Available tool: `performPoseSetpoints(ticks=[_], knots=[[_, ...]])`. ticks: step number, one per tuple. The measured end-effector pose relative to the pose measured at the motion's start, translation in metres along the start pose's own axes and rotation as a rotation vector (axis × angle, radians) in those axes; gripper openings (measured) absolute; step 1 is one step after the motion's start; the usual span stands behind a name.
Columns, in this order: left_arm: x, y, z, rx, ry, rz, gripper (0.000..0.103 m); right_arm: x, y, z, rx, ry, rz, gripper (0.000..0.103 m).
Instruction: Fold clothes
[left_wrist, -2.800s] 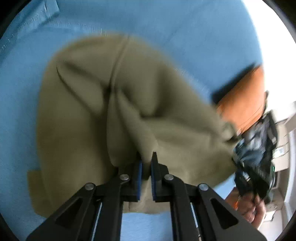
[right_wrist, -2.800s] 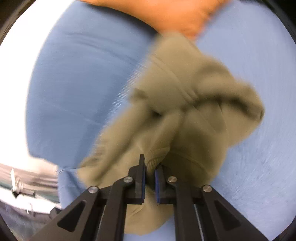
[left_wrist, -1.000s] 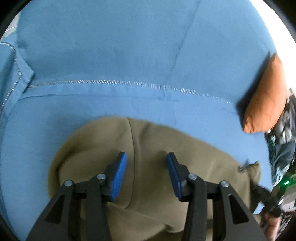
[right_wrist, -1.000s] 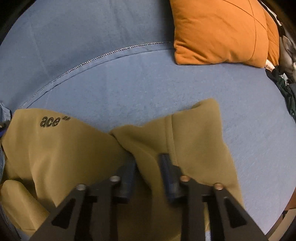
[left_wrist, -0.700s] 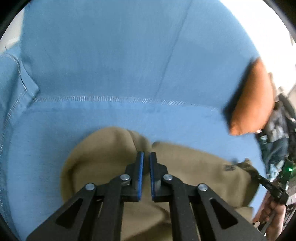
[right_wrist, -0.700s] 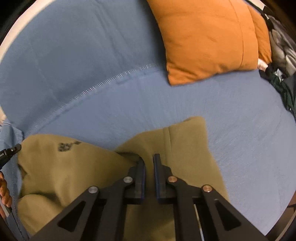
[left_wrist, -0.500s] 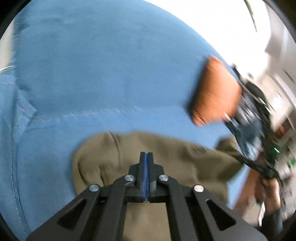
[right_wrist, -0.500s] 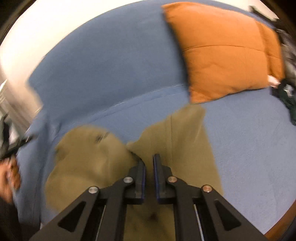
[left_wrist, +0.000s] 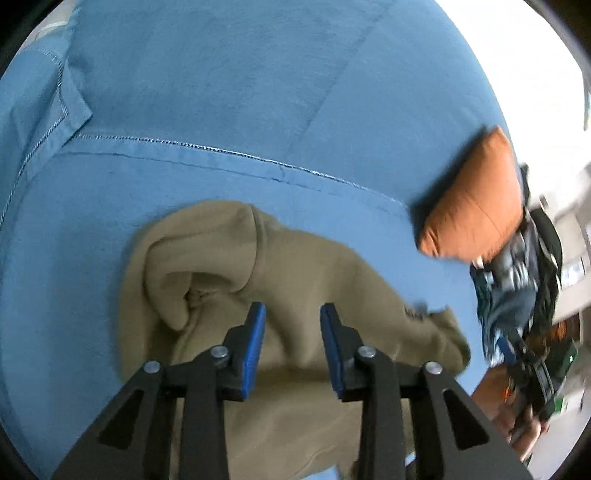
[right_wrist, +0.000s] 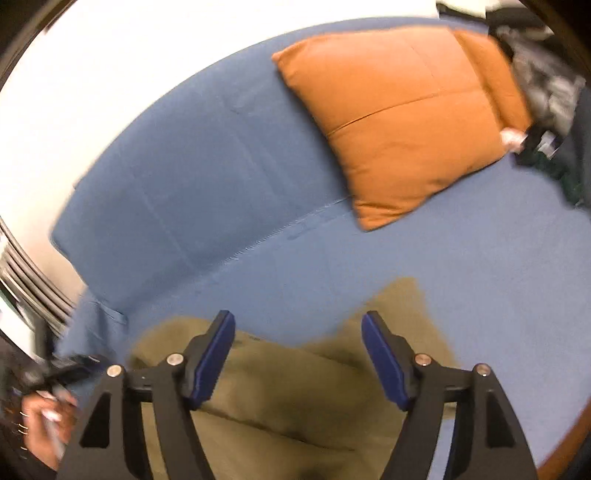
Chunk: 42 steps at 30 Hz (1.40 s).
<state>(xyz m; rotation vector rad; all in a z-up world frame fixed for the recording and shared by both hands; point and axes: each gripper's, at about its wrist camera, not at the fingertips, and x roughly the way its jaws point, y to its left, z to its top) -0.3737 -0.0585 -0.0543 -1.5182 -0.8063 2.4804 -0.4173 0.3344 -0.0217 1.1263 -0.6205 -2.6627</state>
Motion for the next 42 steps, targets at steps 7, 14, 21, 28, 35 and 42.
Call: performPoseSetpoints(ticks=[7, 14, 21, 28, 35, 42], knots=[[0.025, -0.003, -0.008, -0.046, 0.037, 0.010, 0.030, 0.115, 0.027, -0.015, -0.122, 0.202, -0.018, 0.073], [0.027, 0.004, -0.005, -0.031, 0.029, 0.046, 0.030, 0.189, 0.063, -0.042, -0.415, 0.330, -0.105, 0.061], [0.020, 0.010, 0.011, -0.032, -0.025, 0.056, 0.030, 0.150, 0.095, -0.047, -0.549, 0.266, -0.064, 0.010], [0.004, -0.023, 0.007, 0.133, -0.068, 0.007, 0.030, 0.051, 0.127, -0.183, -1.216, 0.401, 0.200, 0.010], [0.081, -0.027, -0.034, 0.198, 0.322, 0.057, 0.040, 0.052, 0.103, -0.220, -1.215, 0.604, 0.219, 0.015], [0.104, -0.021, -0.041, 0.218, 0.427, 0.066, 0.040, 0.048, 0.078, -0.095, -0.638, 0.260, 0.228, 0.065]])
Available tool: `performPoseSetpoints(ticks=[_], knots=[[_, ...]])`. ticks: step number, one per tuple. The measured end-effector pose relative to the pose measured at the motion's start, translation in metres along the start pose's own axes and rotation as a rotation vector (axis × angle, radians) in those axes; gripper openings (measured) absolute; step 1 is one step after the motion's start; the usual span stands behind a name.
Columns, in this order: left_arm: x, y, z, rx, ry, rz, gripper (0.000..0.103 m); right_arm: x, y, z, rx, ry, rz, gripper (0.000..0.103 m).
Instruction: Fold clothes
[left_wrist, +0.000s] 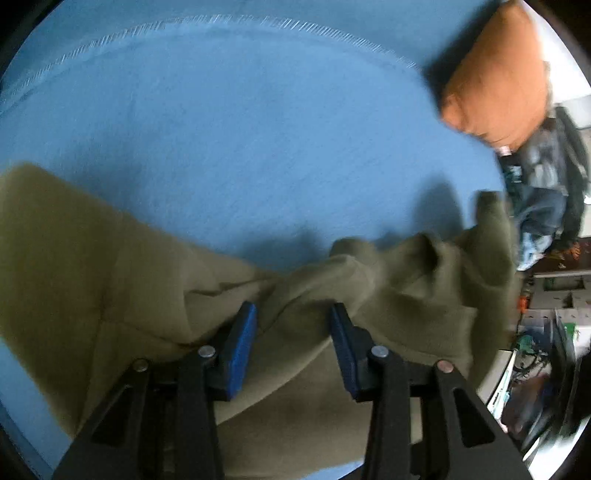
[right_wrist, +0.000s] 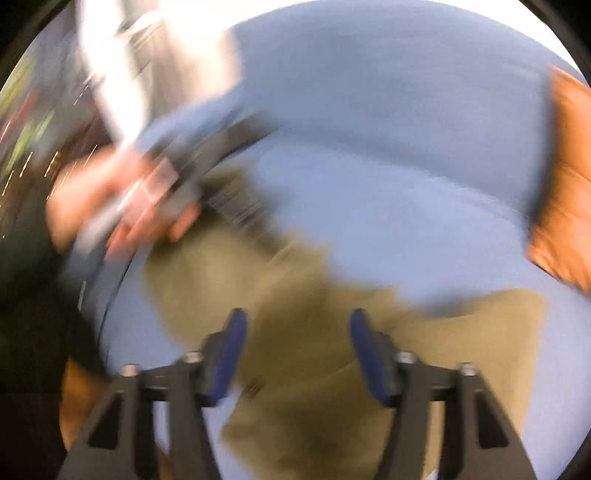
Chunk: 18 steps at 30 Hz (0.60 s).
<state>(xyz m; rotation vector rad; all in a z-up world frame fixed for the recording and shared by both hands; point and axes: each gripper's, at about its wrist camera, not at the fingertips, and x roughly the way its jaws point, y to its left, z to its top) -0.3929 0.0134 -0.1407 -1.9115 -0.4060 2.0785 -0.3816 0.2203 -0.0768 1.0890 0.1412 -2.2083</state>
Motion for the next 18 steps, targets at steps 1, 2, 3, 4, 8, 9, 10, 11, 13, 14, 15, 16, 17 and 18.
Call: performPoseSetpoints(ticks=[1, 2, 3, 4, 8, 9, 10, 11, 13, 14, 15, 16, 17, 18], knots=[[-0.002, -0.001, 0.002, 0.013, -0.012, -0.006, 0.040, 0.000, -0.014, 0.007, 0.079, -0.028, -0.035, 0.065], [-0.004, -0.003, 0.004, 0.026, -0.024, -0.012, 0.041, 0.006, -0.025, 0.009, 0.123, -0.007, -0.077, 0.065], [-0.006, -0.004, 0.006, 0.039, -0.036, -0.019, 0.046, 0.013, -0.036, 0.010, 0.167, 0.013, -0.119, 0.065], [-0.008, -0.006, 0.008, 0.052, -0.048, -0.025, 0.051, 0.023, -0.046, 0.010, 0.199, 0.051, -0.162, 0.065], [-0.015, -0.012, 0.015, 0.109, -0.090, -0.045, 0.053, 0.070, -0.050, -0.014, 0.112, 0.307, -0.251, 0.065], [-0.008, -0.016, 0.014, 0.148, -0.061, -0.021, 0.053, 0.073, -0.045, -0.022, 0.072, 0.339, -0.270, 0.065], [0.000, -0.020, 0.013, 0.187, -0.031, 0.003, 0.053, 0.077, -0.041, -0.030, 0.031, 0.371, -0.289, 0.065], [0.005, -0.024, 0.012, 0.223, -0.013, 0.024, 0.051, 0.077, -0.038, -0.035, 0.002, 0.391, -0.302, 0.059], [-0.017, -0.025, 0.012, 0.249, -0.083, 0.038, 0.012, 0.061, -0.042, -0.030, 0.013, 0.360, -0.299, 0.024], [-0.028, -0.026, 0.012, 0.262, -0.117, 0.044, 0.012, 0.053, -0.044, -0.028, 0.019, 0.345, -0.298, 0.010], [-0.038, -0.026, 0.013, 0.275, -0.152, 0.051, 0.011, 0.045, -0.046, -0.026, 0.024, 0.329, -0.297, 0.008], [-0.049, -0.027, 0.013, 0.288, -0.187, 0.058, 0.010, 0.037, -0.048, -0.024, 0.030, 0.314, -0.296, 0.007], [-0.060, -0.027, 0.013, 0.301, -0.222, 0.065, 0.010, 0.028, -0.050, -0.022, 0.035, 0.298, -0.295, 0.007], [-0.071, -0.028, 0.014, 0.314, -0.257, 0.072, 0.010, 0.019, -0.051, -0.018, 0.040, 0.278, -0.293, 0.007]])
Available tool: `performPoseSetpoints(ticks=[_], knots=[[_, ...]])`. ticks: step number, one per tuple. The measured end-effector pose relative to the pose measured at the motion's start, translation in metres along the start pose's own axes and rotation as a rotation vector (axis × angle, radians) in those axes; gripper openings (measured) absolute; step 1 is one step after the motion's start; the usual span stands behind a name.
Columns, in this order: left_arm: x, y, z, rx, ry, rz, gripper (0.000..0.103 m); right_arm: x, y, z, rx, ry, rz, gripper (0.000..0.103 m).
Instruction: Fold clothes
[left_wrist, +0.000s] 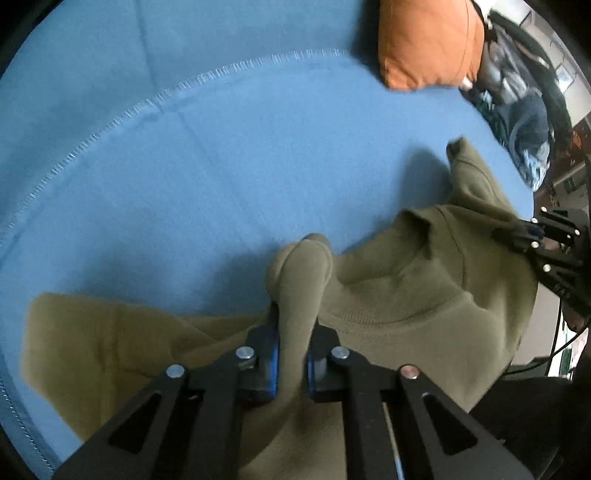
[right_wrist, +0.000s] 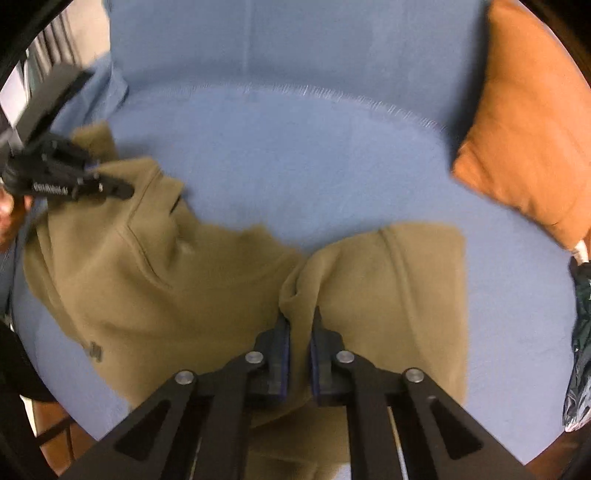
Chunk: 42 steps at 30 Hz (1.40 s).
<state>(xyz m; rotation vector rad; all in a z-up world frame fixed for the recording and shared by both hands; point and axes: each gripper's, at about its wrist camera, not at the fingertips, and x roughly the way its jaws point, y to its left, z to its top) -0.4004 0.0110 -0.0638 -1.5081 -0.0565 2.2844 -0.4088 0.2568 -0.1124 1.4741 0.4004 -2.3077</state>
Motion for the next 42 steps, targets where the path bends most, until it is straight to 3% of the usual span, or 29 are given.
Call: performPoseSetpoints(ticks=[4, 6, 7, 8, 9, 10, 11, 16, 18, 21, 25, 27, 28, 29, 30, 31, 33, 35, 36, 37, 38, 40, 42], knots=[[-0.041, 0.003, 0.012, 0.051, -0.136, 0.042, 0.010, -0.047, -0.022, 0.013, 0.091, -0.173, -0.007, 0.006], [-0.053, 0.008, 0.016, 0.037, -0.189, 0.065, 0.014, -0.069, -0.038, 0.019, 0.234, -0.361, -0.064, 0.009], [-0.056, 0.012, 0.016, 0.015, -0.210, 0.077, 0.022, -0.080, -0.046, 0.022, 0.306, -0.455, -0.092, 0.011], [-0.059, 0.016, 0.017, -0.007, -0.231, 0.089, 0.029, -0.091, -0.055, 0.025, 0.378, -0.549, -0.121, 0.025], [-0.062, 0.019, 0.017, -0.028, -0.252, 0.101, 0.050, -0.096, -0.062, 0.029, 0.441, -0.597, -0.158, 0.049], [-0.065, 0.023, 0.018, -0.050, -0.273, 0.113, 0.054, -0.084, -0.065, 0.035, 0.477, -0.531, -0.201, 0.058], [-0.068, 0.027, 0.019, -0.072, -0.294, 0.124, 0.054, -0.075, -0.067, 0.034, 0.505, -0.498, -0.200, 0.060], [-0.082, 0.046, 0.022, -0.182, -0.399, 0.184, 0.054, -0.055, -0.069, 0.026, 0.525, -0.369, -0.086, 0.060], [-0.087, 0.054, 0.023, -0.224, -0.434, 0.205, 0.054, -0.058, -0.068, 0.017, 0.506, -0.350, -0.163, 0.065], [-0.069, 0.066, 0.022, -0.290, -0.330, 0.171, 0.054, -0.047, -0.082, 0.002, 0.580, -0.290, -0.190, 0.066], [-0.014, 0.085, 0.001, -0.391, -0.089, 0.015, 0.054, -0.037, -0.105, -0.023, 0.787, -0.228, -0.060, 0.066], [0.021, 0.091, -0.021, -0.456, 0.052, 0.000, 0.054, -0.035, -0.108, -0.033, 0.861, -0.199, -0.004, 0.066], [0.037, 0.099, -0.033, -0.492, 0.138, 0.039, 0.050, -0.030, -0.109, -0.036, 0.890, -0.180, 0.014, 0.066], [0.034, 0.105, -0.037, -0.515, 0.151, 0.062, 0.039, -0.025, -0.111, -0.037, 0.904, -0.172, 0.025, 0.066], [0.031, 0.111, -0.041, -0.538, 0.164, 0.086, 0.020, -0.022, -0.112, -0.038, 0.916, -0.165, 0.035, 0.066], [0.026, 0.116, -0.044, -0.559, 0.166, 0.102, 0.020, -0.022, -0.110, -0.037, 0.920, -0.166, 0.042, 0.066], [-0.015, 0.121, -0.037, -0.583, 0.057, 0.074, 0.023, -0.023, -0.103, -0.034, 0.925, -0.175, 0.045, 0.066], [-0.068, 0.129, -0.037, -0.610, -0.086, 0.088, 0.034, -0.028, -0.088, -0.028, 0.912, -0.192, 0.048, 0.066], [-0.093, 0.133, -0.039, -0.624, -0.151, 0.098, 0.044, -0.029, -0.078, -0.023, 0.893, -0.198, 0.062, 0.066], [-0.110, 0.138, -0.047, -0.642, -0.182, 0.124, 0.053, -0.028, -0.063, -0.015, 0.852, -0.201, 0.102, 0.066], [-0.126, 0.144, -0.056, -0.659, -0.209, 0.148, 0.055, -0.027, -0.047, -0.006, 0.811, -0.203, 0.142, 0.066], [-0.132, 0.154, -0.080, -0.695, -0.186, 0.173, 0.055, -0.026, -0.018, 0.009, 0.722, -0.206, 0.199, 0.066], [-0.117, 0.168, -0.101, -0.737, -0.105, 0.187, 0.055, -0.027, 0.010, 0.023, 0.635, -0.206, 0.238, 0.066]])
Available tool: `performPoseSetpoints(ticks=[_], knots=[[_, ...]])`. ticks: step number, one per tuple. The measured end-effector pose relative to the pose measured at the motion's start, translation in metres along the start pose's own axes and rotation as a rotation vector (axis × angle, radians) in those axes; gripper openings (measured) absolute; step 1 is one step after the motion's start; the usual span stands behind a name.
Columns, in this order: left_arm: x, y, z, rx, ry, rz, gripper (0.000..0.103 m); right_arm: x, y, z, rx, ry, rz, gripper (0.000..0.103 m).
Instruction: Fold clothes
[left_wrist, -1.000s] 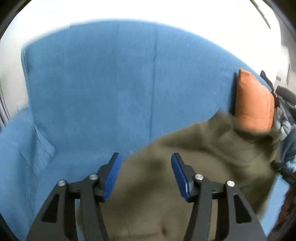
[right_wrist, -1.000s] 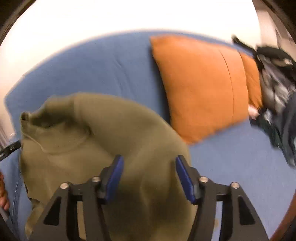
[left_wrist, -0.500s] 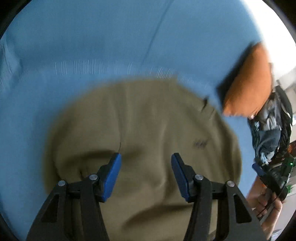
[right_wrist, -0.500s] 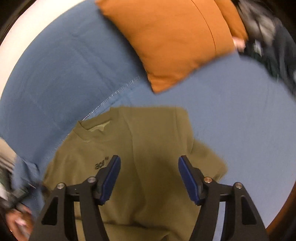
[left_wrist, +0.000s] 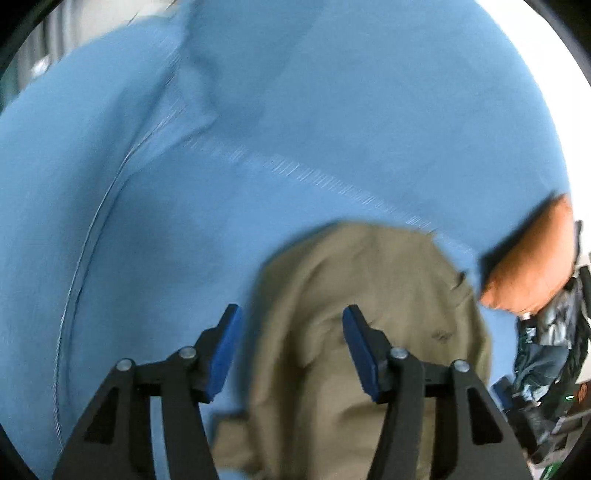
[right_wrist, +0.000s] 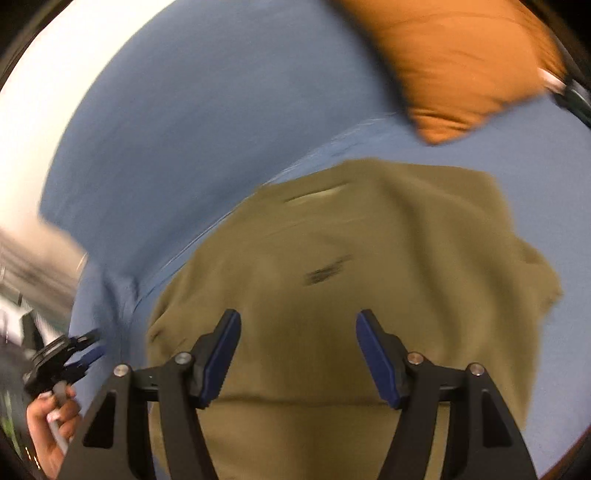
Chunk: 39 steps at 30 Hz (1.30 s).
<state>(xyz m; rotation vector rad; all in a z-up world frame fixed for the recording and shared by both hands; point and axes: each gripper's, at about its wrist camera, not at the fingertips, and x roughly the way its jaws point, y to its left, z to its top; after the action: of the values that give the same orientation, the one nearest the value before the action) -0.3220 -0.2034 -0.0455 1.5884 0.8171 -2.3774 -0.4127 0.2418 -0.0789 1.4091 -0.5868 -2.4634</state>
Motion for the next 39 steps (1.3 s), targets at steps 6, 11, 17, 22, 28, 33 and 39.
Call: performPoseSetpoints(ticks=[6, 11, 17, 22, 28, 33, 39], knots=[[0.065, 0.043, -0.035, -0.145, 0.301, -0.095, 0.053, 0.025, 0.048, -0.026, -0.115, 0.094, 0.020, 0.066], [0.044, 0.024, -0.030, -0.054, 0.193, -0.023, 0.041, 0.041, 0.061, -0.037, -0.174, 0.139, 0.001, 0.066], [0.018, 0.002, -0.023, 0.054, 0.062, 0.062, 0.005, 0.062, 0.055, -0.040, -0.153, 0.188, -0.037, 0.066], [-0.039, -0.076, -0.040, 0.413, -0.300, 0.287, 0.005, 0.068, 0.053, -0.041, -0.155, 0.194, -0.045, 0.066], [-0.047, -0.164, -0.099, 0.780, -0.348, 0.056, 0.010, 0.055, 0.032, -0.031, -0.073, 0.121, -0.074, 0.066], [-0.060, -0.127, -0.067, 0.557, -0.386, 0.040, 0.029, 0.053, 0.015, -0.029, -0.010, 0.122, -0.089, 0.066], [-0.030, 0.006, -0.013, -0.099, -0.197, -0.119, 0.041, 0.053, 0.019, -0.030, -0.034, 0.125, -0.086, 0.066]])
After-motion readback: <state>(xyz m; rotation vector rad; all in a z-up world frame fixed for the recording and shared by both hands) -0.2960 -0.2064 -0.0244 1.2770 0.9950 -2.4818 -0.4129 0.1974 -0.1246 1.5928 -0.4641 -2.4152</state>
